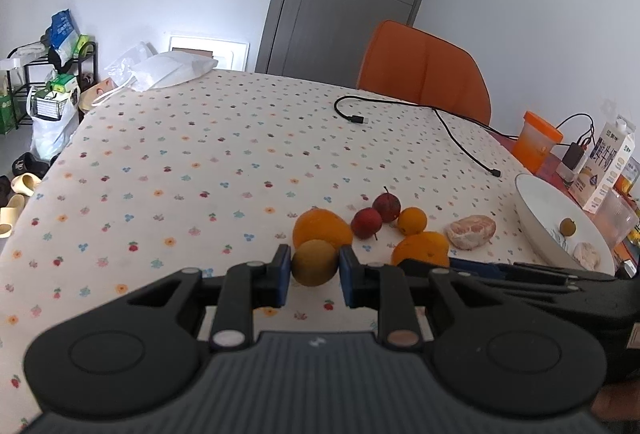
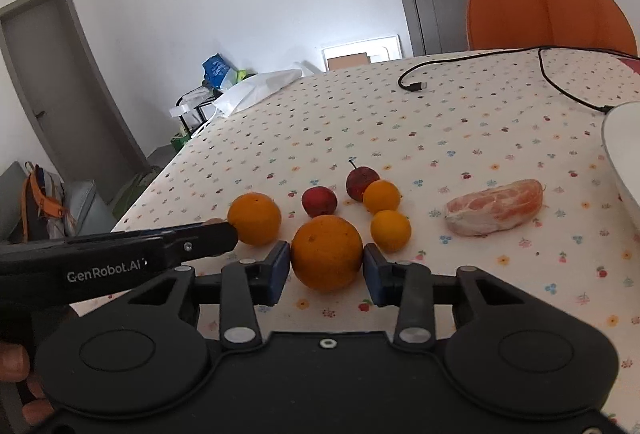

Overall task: Organize fruits
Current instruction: 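Carry both fruits to the white bowl and open both tools to release them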

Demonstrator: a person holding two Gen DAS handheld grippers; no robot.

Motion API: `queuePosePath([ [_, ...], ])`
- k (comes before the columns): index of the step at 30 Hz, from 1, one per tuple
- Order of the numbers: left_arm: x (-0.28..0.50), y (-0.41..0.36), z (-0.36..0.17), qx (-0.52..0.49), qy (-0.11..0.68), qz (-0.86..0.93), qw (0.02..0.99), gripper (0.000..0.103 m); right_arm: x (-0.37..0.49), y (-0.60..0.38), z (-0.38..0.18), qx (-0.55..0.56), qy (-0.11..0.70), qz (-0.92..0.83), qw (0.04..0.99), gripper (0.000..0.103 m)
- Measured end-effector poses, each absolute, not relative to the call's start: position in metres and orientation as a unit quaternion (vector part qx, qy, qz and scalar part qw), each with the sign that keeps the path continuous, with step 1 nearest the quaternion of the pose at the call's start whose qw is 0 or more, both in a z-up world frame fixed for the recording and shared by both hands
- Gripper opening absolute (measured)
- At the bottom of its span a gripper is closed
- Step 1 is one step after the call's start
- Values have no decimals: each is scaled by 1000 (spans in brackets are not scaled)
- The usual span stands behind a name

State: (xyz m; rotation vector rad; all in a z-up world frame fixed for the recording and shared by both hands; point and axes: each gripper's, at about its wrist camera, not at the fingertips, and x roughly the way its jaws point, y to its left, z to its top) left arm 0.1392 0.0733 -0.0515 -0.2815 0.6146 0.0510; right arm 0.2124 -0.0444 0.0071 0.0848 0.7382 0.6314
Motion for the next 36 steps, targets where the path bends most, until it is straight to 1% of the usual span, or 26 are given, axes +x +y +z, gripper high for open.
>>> queuePosePath([
  [11, 138, 54, -38, -122, 291, 15, 949, 24, 201, -76, 20, 60, 328, 286, 898, 37],
  [36, 158, -27, -22, -98, 277, -45, 955, 24, 190, -166, 36, 86, 297, 228, 923, 37],
])
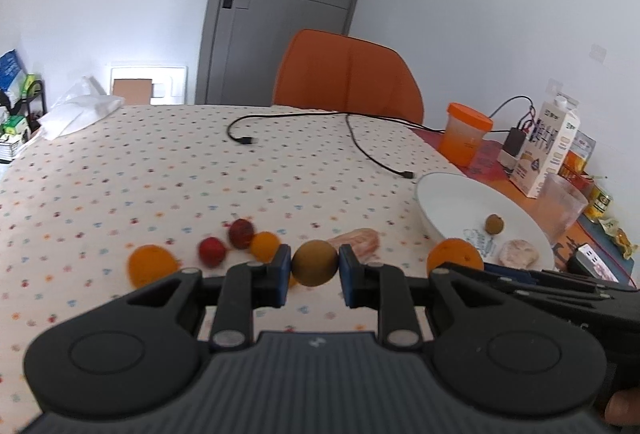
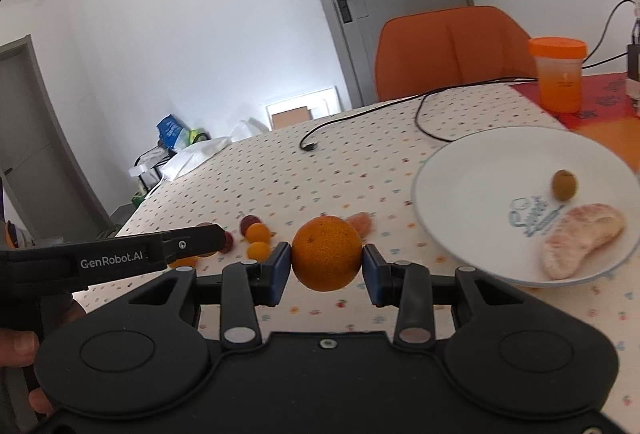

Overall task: Organize fruits
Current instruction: 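Carry both fruits to the white bowl and open both tools to release them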

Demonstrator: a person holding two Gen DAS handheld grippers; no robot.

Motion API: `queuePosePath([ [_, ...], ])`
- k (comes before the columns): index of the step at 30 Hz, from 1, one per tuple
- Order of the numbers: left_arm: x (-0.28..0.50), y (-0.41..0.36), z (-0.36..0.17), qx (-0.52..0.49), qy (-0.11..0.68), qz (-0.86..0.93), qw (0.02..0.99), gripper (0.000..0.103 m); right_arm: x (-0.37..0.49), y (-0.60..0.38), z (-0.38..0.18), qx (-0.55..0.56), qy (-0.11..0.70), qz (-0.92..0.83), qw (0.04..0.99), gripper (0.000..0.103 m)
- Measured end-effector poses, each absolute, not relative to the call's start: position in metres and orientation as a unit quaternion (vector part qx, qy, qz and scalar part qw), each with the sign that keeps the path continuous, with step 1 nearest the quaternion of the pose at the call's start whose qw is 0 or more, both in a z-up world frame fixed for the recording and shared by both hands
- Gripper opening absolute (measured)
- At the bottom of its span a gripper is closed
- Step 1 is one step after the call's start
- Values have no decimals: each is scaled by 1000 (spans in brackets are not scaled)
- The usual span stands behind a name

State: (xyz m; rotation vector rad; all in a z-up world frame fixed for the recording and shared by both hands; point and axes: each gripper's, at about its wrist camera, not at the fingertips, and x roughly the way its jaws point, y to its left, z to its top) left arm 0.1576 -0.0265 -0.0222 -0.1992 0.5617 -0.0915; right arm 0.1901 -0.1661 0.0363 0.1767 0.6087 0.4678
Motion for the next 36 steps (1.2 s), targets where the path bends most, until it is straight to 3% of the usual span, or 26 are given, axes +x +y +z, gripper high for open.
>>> queuePosePath([
  [36, 219, -138, -21, -49, 280, -135, 949, 24, 208, -269, 25, 125, 281, 132, 942, 37],
])
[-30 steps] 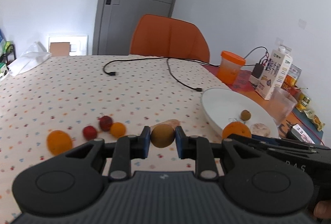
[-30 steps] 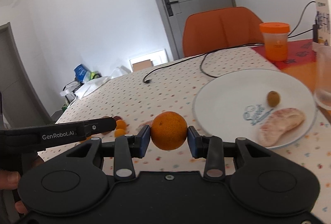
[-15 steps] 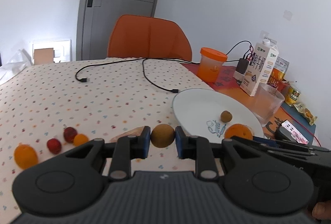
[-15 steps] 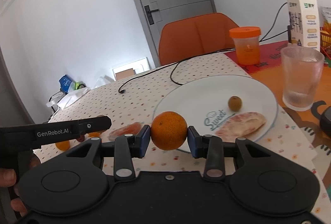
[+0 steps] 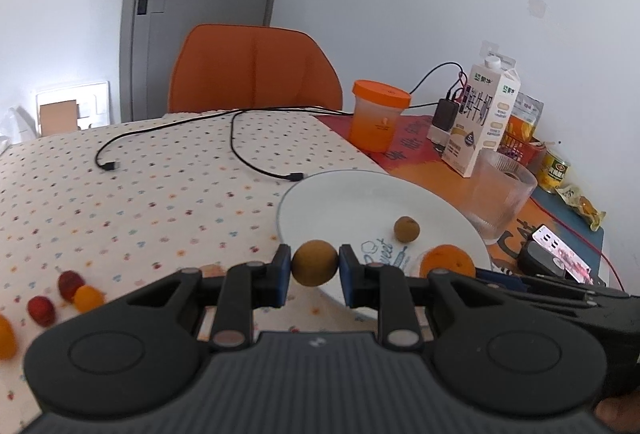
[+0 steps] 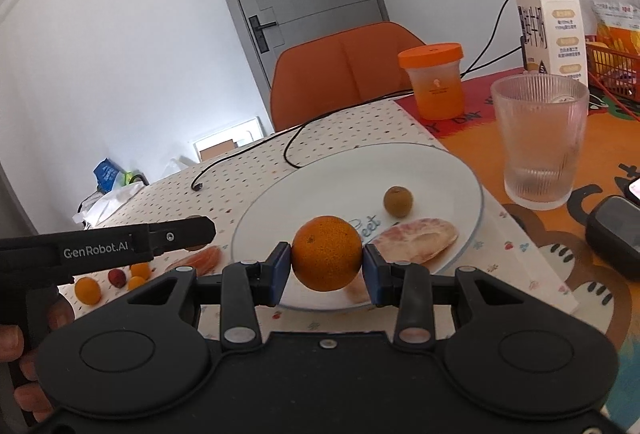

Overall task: Organize fruits
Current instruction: 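Carry both fruits to the white bowl and open both tools to release them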

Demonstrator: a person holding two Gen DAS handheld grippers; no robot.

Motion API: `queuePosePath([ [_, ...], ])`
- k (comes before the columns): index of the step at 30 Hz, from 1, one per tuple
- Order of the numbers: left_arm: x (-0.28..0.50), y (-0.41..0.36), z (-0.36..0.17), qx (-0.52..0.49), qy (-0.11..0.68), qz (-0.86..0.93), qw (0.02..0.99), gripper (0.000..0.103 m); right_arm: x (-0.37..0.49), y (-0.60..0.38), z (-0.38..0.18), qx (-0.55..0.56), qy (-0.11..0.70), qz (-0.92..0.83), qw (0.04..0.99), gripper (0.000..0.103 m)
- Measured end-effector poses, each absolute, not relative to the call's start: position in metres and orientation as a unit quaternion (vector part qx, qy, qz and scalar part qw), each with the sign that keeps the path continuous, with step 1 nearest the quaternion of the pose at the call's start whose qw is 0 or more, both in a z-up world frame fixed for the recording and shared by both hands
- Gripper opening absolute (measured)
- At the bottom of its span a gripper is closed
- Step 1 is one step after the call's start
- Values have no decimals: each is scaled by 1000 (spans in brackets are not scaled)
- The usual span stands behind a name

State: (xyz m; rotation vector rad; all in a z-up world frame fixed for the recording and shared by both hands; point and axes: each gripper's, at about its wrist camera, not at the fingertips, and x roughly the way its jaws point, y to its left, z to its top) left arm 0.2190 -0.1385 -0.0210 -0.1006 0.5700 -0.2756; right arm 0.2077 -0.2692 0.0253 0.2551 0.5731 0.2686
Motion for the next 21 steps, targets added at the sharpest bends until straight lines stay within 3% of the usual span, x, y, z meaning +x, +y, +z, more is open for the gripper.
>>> queuePosePath([
  [21, 254, -150, -33, -57, 294, -139, 944, 28, 231, -272, 24, 124, 276, 139, 943, 37],
])
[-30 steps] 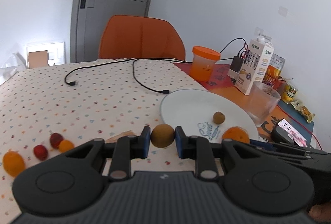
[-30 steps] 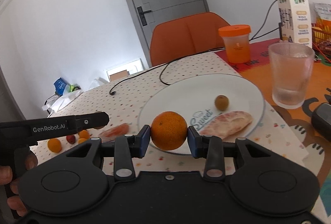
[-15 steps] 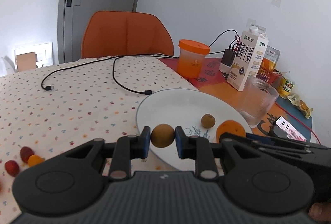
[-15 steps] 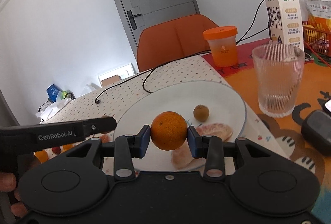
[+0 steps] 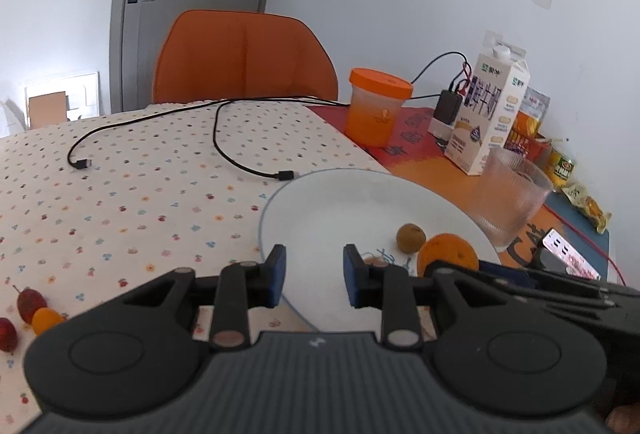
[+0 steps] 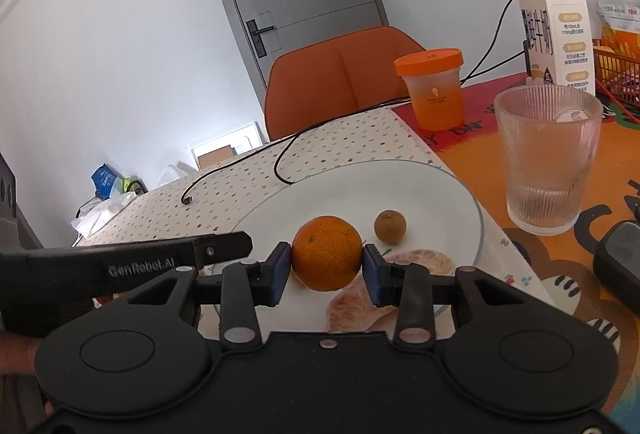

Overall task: Organize fruits
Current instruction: 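Carry both fruits to the white bowl and open both tools to release them, then move both open tools back toward the remaining fruit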

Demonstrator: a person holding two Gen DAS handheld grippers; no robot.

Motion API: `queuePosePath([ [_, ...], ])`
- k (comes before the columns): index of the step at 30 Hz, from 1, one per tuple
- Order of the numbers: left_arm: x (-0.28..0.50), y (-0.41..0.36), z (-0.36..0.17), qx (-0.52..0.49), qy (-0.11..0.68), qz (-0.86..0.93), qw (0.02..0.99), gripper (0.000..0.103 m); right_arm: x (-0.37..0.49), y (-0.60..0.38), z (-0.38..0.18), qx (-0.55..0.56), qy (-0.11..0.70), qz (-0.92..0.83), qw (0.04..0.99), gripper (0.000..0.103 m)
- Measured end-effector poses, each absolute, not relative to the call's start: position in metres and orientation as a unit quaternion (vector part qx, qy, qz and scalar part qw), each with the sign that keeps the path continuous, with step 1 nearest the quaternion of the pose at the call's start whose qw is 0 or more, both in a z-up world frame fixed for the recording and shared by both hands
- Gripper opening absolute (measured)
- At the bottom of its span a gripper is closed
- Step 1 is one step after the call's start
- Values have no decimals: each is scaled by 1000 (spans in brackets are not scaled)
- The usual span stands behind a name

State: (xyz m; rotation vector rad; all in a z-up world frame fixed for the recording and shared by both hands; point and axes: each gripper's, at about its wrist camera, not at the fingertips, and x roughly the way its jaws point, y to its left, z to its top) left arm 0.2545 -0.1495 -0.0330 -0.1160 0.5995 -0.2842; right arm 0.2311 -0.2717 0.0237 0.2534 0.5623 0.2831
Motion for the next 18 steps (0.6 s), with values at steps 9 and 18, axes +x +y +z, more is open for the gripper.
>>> queuePosePath([
  [9, 238, -124, -25, -51, 287, -105, 951, 51, 231, -255, 22, 123, 281, 154, 939, 37],
  [18, 215, -82, -19, -58, 276, -54, 958, 80, 222, -245, 26, 125, 273, 164, 940, 60],
])
